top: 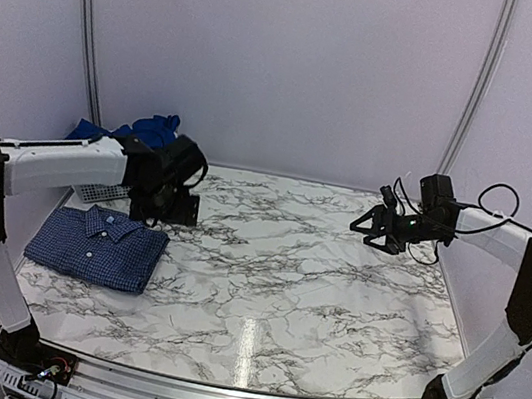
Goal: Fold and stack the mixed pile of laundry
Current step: Pick up the crumpled T-shirt from the bin.
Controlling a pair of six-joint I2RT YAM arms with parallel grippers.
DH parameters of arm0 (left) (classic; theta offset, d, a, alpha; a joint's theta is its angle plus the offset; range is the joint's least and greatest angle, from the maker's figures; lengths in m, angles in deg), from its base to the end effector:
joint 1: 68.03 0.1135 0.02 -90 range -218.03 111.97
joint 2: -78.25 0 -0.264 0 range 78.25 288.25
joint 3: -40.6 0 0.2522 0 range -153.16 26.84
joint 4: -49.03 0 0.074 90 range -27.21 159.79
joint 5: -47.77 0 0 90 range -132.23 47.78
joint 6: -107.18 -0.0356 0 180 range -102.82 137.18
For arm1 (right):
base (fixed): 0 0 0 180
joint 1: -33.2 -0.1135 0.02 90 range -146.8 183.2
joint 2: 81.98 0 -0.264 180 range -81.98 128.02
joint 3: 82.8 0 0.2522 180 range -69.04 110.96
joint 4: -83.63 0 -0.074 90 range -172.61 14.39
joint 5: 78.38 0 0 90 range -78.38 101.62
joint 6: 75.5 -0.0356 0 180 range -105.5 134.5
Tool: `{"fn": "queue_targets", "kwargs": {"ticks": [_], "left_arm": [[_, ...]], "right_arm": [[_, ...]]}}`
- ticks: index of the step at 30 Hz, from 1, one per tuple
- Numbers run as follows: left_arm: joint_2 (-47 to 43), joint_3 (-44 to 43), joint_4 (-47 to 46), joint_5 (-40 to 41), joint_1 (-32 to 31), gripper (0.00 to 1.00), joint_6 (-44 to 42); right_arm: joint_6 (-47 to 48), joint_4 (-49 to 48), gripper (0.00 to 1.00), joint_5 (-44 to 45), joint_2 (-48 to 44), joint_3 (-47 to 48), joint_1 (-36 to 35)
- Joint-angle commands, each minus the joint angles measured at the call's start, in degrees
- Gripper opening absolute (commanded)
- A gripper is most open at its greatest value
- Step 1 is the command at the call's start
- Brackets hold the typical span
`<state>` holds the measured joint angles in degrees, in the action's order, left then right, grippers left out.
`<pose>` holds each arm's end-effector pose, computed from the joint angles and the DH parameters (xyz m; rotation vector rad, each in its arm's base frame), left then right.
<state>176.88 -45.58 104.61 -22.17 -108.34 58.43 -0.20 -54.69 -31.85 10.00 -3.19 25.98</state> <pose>0.2718 -0.2146 0.2205 -0.1117 2.6260 0.0188 0.3284 0.0663 0.2425 -0.1565 2.4663 1.1104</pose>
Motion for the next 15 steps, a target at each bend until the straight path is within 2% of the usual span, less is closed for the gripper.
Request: {"fn": "queue_targets", "kwargs": {"ticks": [1, 8, 15], "left_arm": [[-3.8, -17.4, 3.9, 4.4, 5.7, 0.99, -9.8], [1.5, -36.2, 3.8, -0.3, 22.8, 0.99, -15.0], [15.1, -50.4, 2.7, -5.5, 33.3, 0.99, -19.2]], "right_arm": [[0.9, 0.8, 0.79, 0.5, -0.3, 3.4, -0.2], [0.8, 1.7, 0.79, 2.2, -1.5, 4.1, -0.2], [-0.8, 1.9, 0.80, 3.7, -2.7, 3.8, -0.2]]}}
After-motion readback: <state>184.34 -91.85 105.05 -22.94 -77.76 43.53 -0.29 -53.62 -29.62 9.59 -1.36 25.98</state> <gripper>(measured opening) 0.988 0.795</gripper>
